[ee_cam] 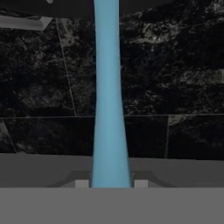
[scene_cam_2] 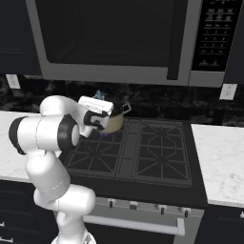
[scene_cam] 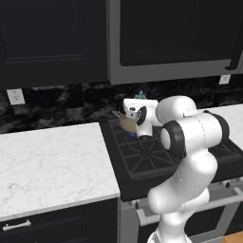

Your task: Put the garlic and sweet potato in the pot. Retrieve the spatula and lightly stir the vegetables in the pot.

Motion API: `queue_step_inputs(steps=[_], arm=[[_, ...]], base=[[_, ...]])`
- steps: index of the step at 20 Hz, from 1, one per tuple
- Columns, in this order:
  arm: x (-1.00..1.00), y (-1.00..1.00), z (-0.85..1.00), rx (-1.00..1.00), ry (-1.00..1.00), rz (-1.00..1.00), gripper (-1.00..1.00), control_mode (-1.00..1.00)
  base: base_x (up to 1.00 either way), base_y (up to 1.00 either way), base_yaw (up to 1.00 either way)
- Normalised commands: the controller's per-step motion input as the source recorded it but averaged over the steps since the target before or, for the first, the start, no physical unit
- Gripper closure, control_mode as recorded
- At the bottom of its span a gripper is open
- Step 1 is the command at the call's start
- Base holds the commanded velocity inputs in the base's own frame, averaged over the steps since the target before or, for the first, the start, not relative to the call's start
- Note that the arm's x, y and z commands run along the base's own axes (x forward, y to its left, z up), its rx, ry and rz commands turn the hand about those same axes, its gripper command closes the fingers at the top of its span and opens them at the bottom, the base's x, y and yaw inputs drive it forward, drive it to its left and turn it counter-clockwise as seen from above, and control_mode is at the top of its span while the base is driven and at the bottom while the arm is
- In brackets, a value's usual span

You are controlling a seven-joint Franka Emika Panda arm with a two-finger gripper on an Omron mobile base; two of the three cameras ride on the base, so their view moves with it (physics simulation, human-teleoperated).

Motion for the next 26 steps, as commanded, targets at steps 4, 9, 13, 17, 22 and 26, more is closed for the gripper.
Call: queue_step_inputs(steps=[4, 9, 13, 17, 22, 26], arm=[[0.0, 0.0, 0.0, 0.02, -0.04, 0.01, 1.0, -1.0], [0.0, 0.0, -0.01, 0.02, -0.05, 0.0, 1.0, -1.0], [0.0, 0.05, -0.09, 0.0, 0.0, 0.0, 1.0, -1.0], [-0.02, 0.08, -0.14, 0.0, 0.0, 0.0, 1.0, -1.0], [-0.11, 0.0, -0.3, 0.0, 0.0, 0.0, 1.0, -1.0], [-0.06, 0.0, -0.22, 0.0, -0.14, 0.0, 1.0, -1.0]], base=[[0.0, 0.0, 0.0], [0.0, 0.0, 0.0], [0.0, 0.0, 0.0], [0.0, 0.0, 0.0], [0.0, 0.0, 0.0], [0.0, 0.0, 0.0]])
